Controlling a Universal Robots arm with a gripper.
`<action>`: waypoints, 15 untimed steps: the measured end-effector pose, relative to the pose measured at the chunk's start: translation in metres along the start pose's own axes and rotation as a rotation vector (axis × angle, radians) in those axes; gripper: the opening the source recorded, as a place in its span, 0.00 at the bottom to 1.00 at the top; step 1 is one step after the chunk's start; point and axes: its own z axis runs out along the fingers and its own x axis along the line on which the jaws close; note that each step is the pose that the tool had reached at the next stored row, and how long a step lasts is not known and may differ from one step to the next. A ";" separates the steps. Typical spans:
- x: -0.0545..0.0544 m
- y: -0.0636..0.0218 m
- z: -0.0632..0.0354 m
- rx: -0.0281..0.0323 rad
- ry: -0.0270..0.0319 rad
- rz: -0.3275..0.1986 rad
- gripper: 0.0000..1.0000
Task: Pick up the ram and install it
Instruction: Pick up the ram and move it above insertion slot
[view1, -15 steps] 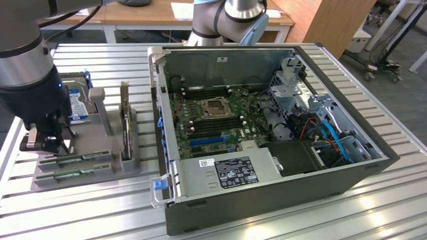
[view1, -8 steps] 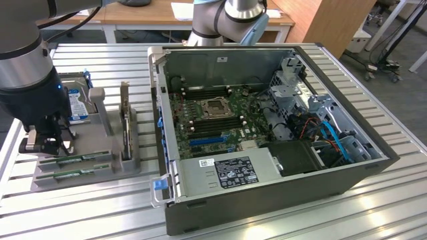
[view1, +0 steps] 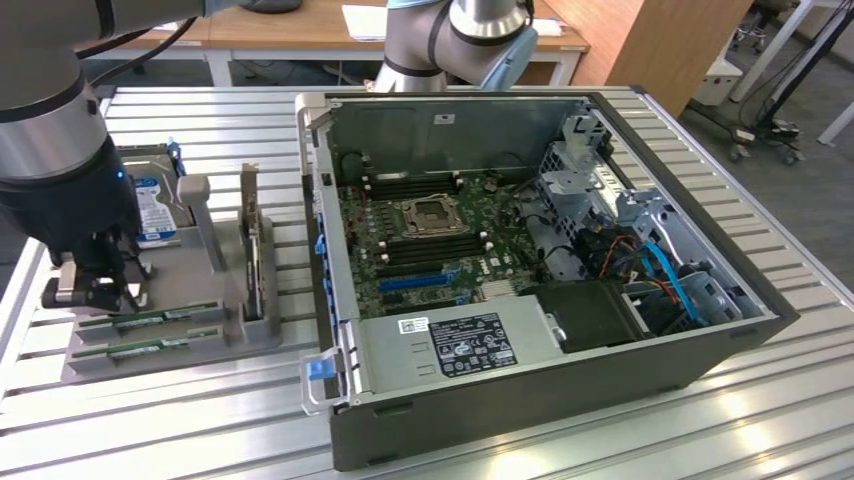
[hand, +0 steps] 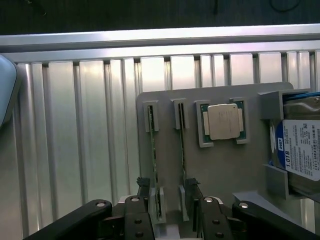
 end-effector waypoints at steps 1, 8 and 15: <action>0.000 -0.0001 0.0005 0.0001 0.0000 -0.005 0.42; 0.000 -0.0003 0.0067 -0.0004 0.0010 -0.025 0.42; 0.000 -0.0006 0.0145 -0.0007 0.0016 -0.040 0.42</action>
